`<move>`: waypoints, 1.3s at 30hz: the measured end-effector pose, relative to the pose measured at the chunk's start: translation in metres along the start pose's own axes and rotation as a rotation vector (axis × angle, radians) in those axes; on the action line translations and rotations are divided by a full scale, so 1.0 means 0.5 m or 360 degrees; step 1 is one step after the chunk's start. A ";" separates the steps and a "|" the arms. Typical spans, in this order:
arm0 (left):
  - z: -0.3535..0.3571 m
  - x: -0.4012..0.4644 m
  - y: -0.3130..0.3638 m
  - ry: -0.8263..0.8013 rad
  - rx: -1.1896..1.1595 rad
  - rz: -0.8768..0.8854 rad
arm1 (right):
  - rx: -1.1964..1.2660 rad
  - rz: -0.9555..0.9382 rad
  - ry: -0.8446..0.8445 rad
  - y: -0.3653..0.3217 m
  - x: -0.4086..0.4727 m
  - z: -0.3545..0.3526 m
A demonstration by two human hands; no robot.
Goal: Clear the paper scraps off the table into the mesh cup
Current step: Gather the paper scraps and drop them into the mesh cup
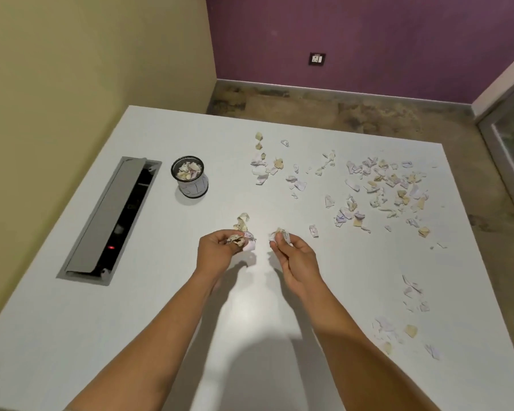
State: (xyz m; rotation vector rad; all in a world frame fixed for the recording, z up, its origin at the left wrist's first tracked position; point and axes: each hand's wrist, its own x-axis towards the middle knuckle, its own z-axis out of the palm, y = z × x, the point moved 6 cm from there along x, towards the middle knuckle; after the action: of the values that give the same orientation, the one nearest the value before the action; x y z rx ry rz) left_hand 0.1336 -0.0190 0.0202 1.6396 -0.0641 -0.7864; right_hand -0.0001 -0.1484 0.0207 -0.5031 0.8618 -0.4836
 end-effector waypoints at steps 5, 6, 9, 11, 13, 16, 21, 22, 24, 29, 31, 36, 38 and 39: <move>-0.097 0.092 0.052 0.0211 0.0014 0.0036 | -0.0014 0.0018 -0.0032 0.030 0.056 0.120; -0.112 0.110 0.064 0.0247 0.0025 0.0042 | -0.0010 0.0028 -0.0036 0.034 0.066 0.137; -0.158 0.169 0.105 0.0317 0.0103 0.0081 | -0.0014 0.0067 -0.0036 0.051 0.102 0.188; -0.180 0.206 0.133 0.0373 0.0212 0.0129 | -0.0020 0.0075 -0.0031 0.056 0.124 0.215; -0.198 0.248 0.161 0.0416 0.0289 0.0167 | -0.0030 0.0081 -0.0033 0.061 0.150 0.244; -0.215 0.304 0.202 0.0490 0.0549 0.0224 | -0.0046 0.0104 -0.0046 0.065 0.186 0.288; -0.208 0.389 0.242 0.0445 0.1176 0.0360 | -0.0100 0.0097 -0.0099 0.070 0.245 0.353; -0.197 0.403 0.243 0.0383 0.1337 0.0378 | -0.0107 0.0092 -0.0107 0.070 0.256 0.362; -0.169 0.428 0.238 0.0231 0.1718 0.0397 | -0.0118 0.0079 -0.0119 0.072 0.275 0.372; -0.118 0.473 0.216 -0.0060 0.2288 0.0352 | -0.0207 0.0060 -0.0166 0.081 0.305 0.378; -0.113 0.488 0.212 -0.0160 0.2363 0.0291 | -0.0236 0.0060 -0.0186 0.084 0.314 0.377; -0.106 0.504 0.211 -0.0373 0.2467 0.0269 | -0.0324 0.0075 -0.0194 0.091 0.330 0.377; -0.104 0.502 0.214 -0.0402 0.2459 0.0264 | -0.0354 0.0067 -0.0192 0.090 0.333 0.379; -0.105 0.500 0.215 -0.0415 0.2436 0.0252 | -0.0369 0.0059 -0.0190 0.087 0.334 0.381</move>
State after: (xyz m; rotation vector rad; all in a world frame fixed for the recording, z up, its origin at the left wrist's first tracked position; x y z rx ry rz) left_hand 0.3929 -0.1150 0.0040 2.8476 -1.2136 -0.8445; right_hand 0.2554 -0.1708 0.0018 -0.7202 0.8146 -0.3172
